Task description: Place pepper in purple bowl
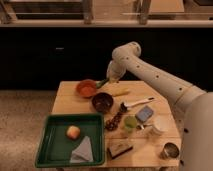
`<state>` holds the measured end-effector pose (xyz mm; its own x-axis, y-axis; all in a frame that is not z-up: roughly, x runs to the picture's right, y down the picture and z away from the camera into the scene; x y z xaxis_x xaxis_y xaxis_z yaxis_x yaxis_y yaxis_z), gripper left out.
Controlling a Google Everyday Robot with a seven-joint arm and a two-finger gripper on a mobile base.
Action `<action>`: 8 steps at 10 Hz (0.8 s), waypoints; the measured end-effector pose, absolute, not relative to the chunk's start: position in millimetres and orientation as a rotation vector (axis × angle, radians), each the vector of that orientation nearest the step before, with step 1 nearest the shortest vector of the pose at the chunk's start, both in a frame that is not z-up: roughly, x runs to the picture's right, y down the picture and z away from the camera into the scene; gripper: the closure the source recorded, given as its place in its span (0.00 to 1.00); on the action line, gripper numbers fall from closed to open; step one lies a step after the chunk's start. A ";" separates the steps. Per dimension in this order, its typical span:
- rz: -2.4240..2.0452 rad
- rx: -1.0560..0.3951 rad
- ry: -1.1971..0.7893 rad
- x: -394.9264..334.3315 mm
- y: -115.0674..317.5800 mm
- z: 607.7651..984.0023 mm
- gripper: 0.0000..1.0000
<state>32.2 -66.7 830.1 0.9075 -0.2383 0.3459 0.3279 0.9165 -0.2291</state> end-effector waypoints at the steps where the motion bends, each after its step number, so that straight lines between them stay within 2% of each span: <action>1: -0.318 -0.302 -0.333 26.3 -62.4 831.0 1.00; 8: -0.487 -0.391 -0.443 12.4 -28.6 838.6 1.00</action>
